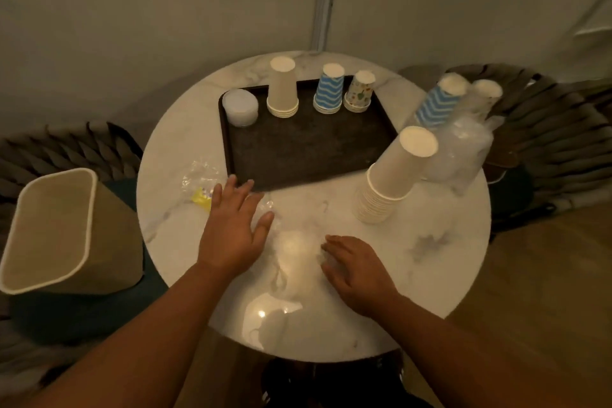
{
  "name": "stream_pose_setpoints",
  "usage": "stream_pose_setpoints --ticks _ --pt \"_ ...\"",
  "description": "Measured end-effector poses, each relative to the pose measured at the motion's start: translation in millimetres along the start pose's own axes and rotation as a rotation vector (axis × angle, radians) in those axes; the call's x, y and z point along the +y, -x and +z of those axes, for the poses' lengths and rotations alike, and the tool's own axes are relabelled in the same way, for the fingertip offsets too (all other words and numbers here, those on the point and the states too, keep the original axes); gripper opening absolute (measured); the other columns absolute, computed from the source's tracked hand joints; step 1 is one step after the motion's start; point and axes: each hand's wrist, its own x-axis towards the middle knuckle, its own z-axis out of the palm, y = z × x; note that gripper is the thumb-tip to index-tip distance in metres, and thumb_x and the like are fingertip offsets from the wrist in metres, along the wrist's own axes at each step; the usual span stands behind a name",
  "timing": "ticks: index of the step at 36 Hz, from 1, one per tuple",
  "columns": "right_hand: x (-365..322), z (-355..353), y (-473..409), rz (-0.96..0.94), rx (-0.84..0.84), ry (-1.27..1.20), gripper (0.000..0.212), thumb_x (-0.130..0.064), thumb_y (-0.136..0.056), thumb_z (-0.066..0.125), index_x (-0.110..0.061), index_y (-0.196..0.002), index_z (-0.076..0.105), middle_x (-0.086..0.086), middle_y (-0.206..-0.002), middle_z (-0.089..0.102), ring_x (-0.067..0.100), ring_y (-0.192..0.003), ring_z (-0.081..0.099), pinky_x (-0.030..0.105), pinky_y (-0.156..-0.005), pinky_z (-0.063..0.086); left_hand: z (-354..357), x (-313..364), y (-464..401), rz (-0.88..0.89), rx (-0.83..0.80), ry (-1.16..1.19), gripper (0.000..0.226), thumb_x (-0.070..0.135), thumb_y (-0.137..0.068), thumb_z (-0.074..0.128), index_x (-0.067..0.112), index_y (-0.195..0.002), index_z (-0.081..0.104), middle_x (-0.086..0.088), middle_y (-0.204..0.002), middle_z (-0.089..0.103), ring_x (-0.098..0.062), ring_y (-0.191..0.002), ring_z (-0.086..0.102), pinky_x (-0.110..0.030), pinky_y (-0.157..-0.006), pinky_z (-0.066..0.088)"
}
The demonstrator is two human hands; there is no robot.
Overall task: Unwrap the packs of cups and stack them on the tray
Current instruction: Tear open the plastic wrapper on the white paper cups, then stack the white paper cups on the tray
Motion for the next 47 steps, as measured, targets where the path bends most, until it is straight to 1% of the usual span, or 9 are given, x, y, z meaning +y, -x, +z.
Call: stream_pose_setpoints --ticks 4,9,13,18,23,35,39,42,47 --pt "43 -24 20 0.316 0.215 -0.12 0.038 -0.047 -0.086 0.055 -0.013 -0.102 0.064 -0.002 -0.098 0.06 0.021 -0.093 0.058 0.029 -0.082 0.044 14 62 -8 0.112 0.034 0.232 0.056 0.049 -0.092 0.051 0.011 -0.132 0.057 -0.009 -0.146 0.048 -0.015 -0.144 0.023 -0.03 -0.12 0.01" --pt "83 -56 2 0.593 0.234 -0.318 0.076 -0.04 -0.074 0.08 -0.018 -0.136 0.043 0.001 -0.131 0.05 0.015 -0.112 0.053 0.027 -0.094 0.045 45 127 -29 -0.17 -0.238 0.483 0.092 0.053 -0.076 0.076 0.03 -0.151 0.028 0.007 -0.156 0.033 -0.012 -0.14 0.034 -0.024 -0.11 0.027" --pt "99 -66 -29 0.484 0.117 -0.429 0.099 -0.052 -0.063 0.083 -0.031 -0.145 0.031 -0.007 -0.146 0.043 0.014 -0.129 0.047 0.037 -0.107 0.043 67 157 -50 -0.282 -0.254 0.7 0.114 0.043 -0.063 0.089 0.031 -0.153 0.02 0.009 -0.15 0.038 -0.005 -0.128 0.04 -0.023 -0.102 0.035" --pt "111 -76 -56 0.273 0.014 -0.626 0.088 -0.026 -0.061 0.09 -0.047 -0.127 0.034 -0.031 -0.118 0.05 -0.008 -0.105 0.052 0.015 -0.092 0.04 84 175 -70 -0.373 -0.156 0.852 0.128 0.045 -0.042 0.093 0.039 -0.15 0.025 0.014 -0.141 0.049 -0.006 -0.125 0.05 -0.03 -0.103 0.044" --pt "121 -64 -67 0.208 -0.045 -0.734 0.097 -0.018 -0.052 0.095 -0.043 -0.125 0.036 -0.019 -0.125 0.051 0.005 -0.115 0.055 0.025 -0.097 0.047 97 193 -70 -0.458 -0.014 0.893 0.086 0.048 -0.042 0.089 0.051 -0.118 0.049 0.019 -0.113 0.065 -0.001 -0.104 0.062 -0.021 -0.083 0.05" --pt "82 -107 -75 0.16 0.086 -0.743 0.08 -0.018 -0.06 0.089 -0.04 -0.126 0.049 -0.022 -0.108 0.057 -0.001 -0.096 0.055 -0.005 -0.07 0.037 69 202 -73 -0.59 0.06 1.059 0.08 0.047 -0.048 0.091 0.037 -0.12 0.058 0.011 -0.113 0.07 -0.009 -0.1 0.069 -0.041 -0.089 0.057" --pt "66 -118 -91 0.167 0.096 -0.726 0.082 -0.024 -0.061 0.089 -0.038 -0.132 0.049 -0.02 -0.11 0.061 -0.003 -0.096 0.058 -0.001 -0.071 0.039 39 183 -85 -0.509 -0.001 1.05 0.085 0.053 -0.048 0.089 0.035 -0.124 0.056 0.01 -0.116 0.069 -0.009 -0.104 0.068 -0.042 -0.091 0.057" --pt "49 -122 -103 0.191 0.023 -0.777 0.08 -0.033 -0.056 0.089 -0.039 -0.127 0.053 -0.017 -0.11 0.067 -0.002 -0.097 0.063 0.016 -0.078 0.049 8 161 -99 -0.437 0.062 1.074 0.088 0.049 -0.045 0.088 0.034 -0.124 0.051 0.008 -0.119 0.066 -0.008 -0.108 0.065 -0.036 -0.091 0.055" --pt "9 -117 -124 0.255 0.011 -0.829 0.069 -0.04 -0.053 0.088 -0.042 -0.114 0.056 -0.015 -0.103 0.069 0.0 -0.092 0.066 0.026 -0.08 0.054 -23 130 -125 -0.388 0.067 1.102 0.083 0.043 -0.044 0.089 0.026 -0.118 0.056 -0.001 -0.113 0.07 -0.018 -0.104 0.068 -0.049 -0.091 0.055"
